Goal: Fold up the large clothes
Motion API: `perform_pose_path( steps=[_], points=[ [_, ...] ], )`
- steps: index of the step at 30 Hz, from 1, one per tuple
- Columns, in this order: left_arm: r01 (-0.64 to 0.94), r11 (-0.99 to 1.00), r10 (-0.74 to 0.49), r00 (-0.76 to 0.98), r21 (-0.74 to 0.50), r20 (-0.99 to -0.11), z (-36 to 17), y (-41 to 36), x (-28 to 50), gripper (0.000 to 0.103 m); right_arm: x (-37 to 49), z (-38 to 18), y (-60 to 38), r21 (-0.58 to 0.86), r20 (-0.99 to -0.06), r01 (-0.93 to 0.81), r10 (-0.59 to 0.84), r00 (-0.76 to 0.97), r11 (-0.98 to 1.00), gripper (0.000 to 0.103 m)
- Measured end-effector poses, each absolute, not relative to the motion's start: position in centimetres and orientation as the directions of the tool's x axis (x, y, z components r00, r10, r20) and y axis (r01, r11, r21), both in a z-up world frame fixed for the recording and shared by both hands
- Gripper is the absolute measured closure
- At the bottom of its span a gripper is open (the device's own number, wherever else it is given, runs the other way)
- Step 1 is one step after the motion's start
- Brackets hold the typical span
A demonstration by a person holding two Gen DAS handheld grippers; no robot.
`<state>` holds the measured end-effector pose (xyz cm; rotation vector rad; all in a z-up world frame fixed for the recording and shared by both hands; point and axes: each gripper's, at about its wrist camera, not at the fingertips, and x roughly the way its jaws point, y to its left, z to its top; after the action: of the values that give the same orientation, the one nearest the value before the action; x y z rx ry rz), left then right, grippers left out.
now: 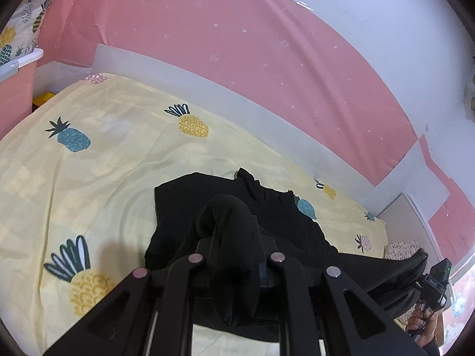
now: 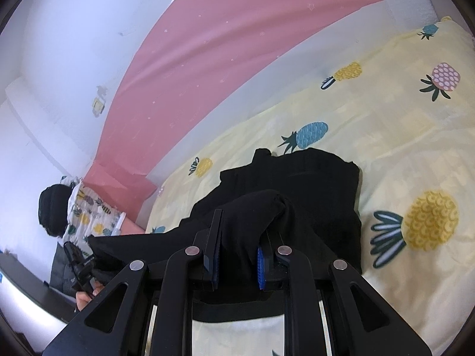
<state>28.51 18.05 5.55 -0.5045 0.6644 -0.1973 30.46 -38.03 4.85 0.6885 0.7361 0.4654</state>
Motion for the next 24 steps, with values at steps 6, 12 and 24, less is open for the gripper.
perform_pose_path(
  steps=[6, 12, 24],
  points=[
    [0.008, 0.87, -0.325, 0.762, -0.493, -0.56, 5.0, 17.5, 32.5, 0.089, 33.8, 4.2, -37.6, 0.711, -0.461, -0.122, 0.591, 0.662, 0.692, 0.085],
    [-0.004, 0.871, -0.323, 0.749, -0.492, -0.578, 3.9, 17.3, 35.8, 0.089, 36.8, 3.4, -37.2, 0.708, -0.477, -0.103, 0.581, 0.659, 0.698, 0.085],
    [-0.03, 0.881, -0.308, 0.721, -0.472, -0.621, 1.9, 16.6, 42.5, 0.089, 43.5, 0.9, -36.7, 0.713, -0.514, -0.036, 0.557, 0.652, 0.7, 0.085]
  ],
)
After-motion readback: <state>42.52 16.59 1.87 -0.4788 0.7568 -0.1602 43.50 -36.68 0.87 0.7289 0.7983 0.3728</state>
